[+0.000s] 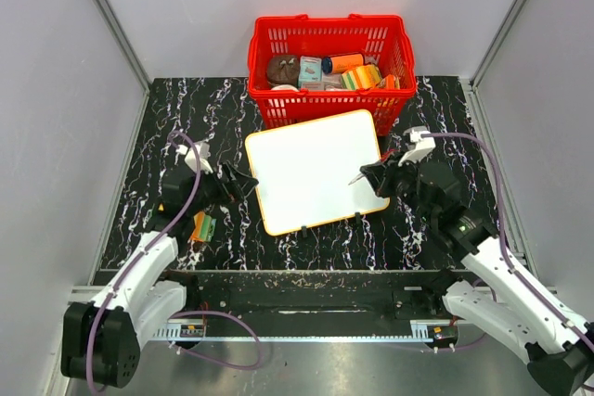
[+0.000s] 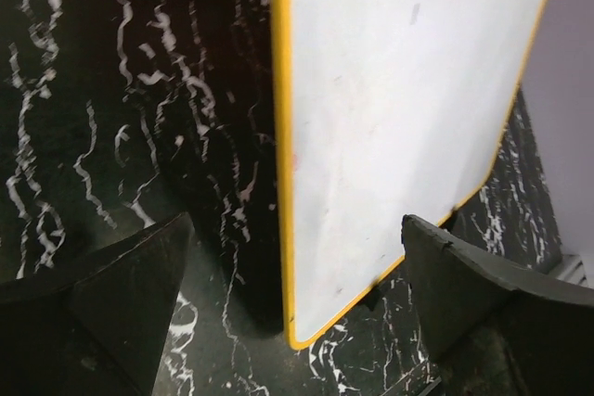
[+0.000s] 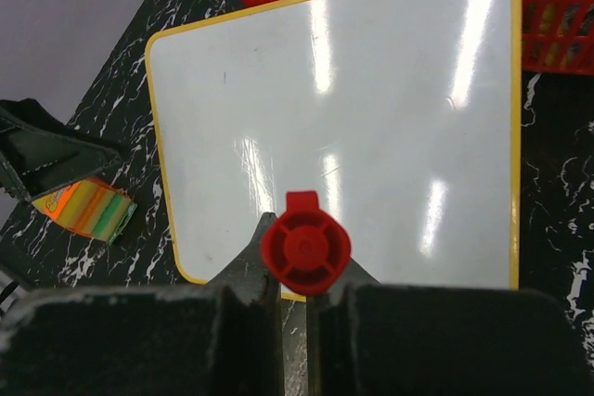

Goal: Write a sentence on the whiteboard
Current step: Hold the whiteboard on the whiteboard stand.

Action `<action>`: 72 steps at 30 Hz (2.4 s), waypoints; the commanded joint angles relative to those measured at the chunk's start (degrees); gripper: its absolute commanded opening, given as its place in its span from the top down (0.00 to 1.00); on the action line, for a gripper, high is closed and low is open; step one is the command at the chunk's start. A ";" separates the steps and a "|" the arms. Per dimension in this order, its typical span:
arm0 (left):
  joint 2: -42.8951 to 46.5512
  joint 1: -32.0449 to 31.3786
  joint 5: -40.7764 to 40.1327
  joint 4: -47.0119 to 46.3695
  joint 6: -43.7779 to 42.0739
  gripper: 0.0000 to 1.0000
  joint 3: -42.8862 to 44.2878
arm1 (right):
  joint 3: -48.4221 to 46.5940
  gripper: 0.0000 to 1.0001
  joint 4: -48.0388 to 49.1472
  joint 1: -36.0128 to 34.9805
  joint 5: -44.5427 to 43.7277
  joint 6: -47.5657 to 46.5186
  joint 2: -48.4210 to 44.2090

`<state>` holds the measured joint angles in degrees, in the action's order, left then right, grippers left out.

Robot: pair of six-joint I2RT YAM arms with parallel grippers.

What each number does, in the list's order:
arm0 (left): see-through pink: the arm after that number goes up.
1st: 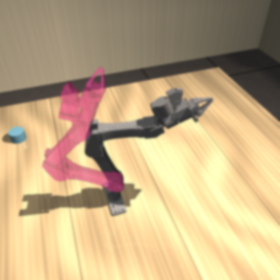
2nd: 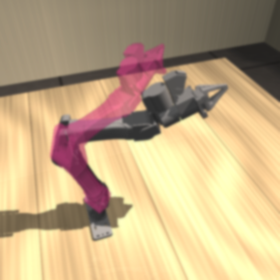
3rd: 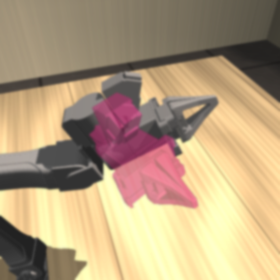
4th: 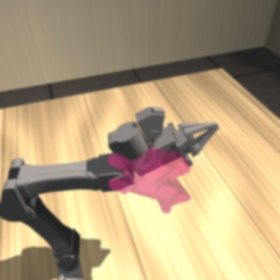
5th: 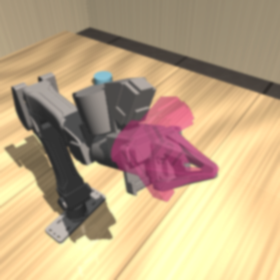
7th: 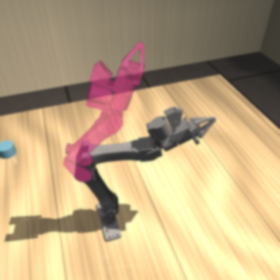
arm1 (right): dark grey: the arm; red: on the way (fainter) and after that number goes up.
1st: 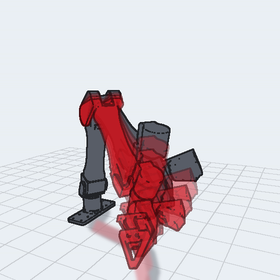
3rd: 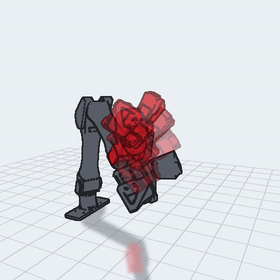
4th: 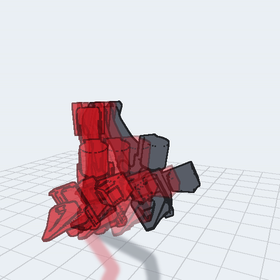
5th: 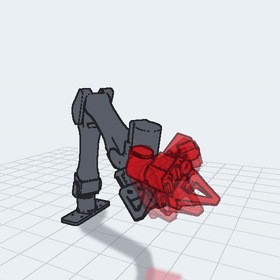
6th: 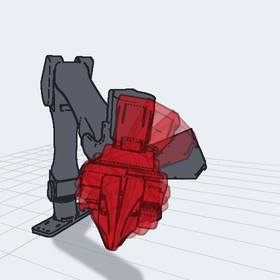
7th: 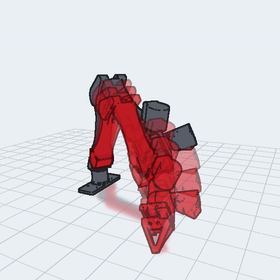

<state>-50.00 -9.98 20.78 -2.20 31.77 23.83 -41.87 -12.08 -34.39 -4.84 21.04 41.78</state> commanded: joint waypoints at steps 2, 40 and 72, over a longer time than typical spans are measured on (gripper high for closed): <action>-1.50 1.62 7.61 -16.32 2.59 0.01 -0.89 | -1.90 1.00 9.43 -0.32 7.38 0.15 4.18; -14.41 3.03 11.99 -29.96 0.31 0.01 0.51 | -6.38 1.00 20.69 -4.63 10.55 -7.50 14.47; -40.79 3.12 34.33 -53.70 0.49 0.59 8.95 | -5.68 1.00 18.40 -4.63 10.82 -6.97 12.89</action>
<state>-90.21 -7.16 50.15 -50.11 35.03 30.41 -45.98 4.71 -38.59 5.67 14.39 55.00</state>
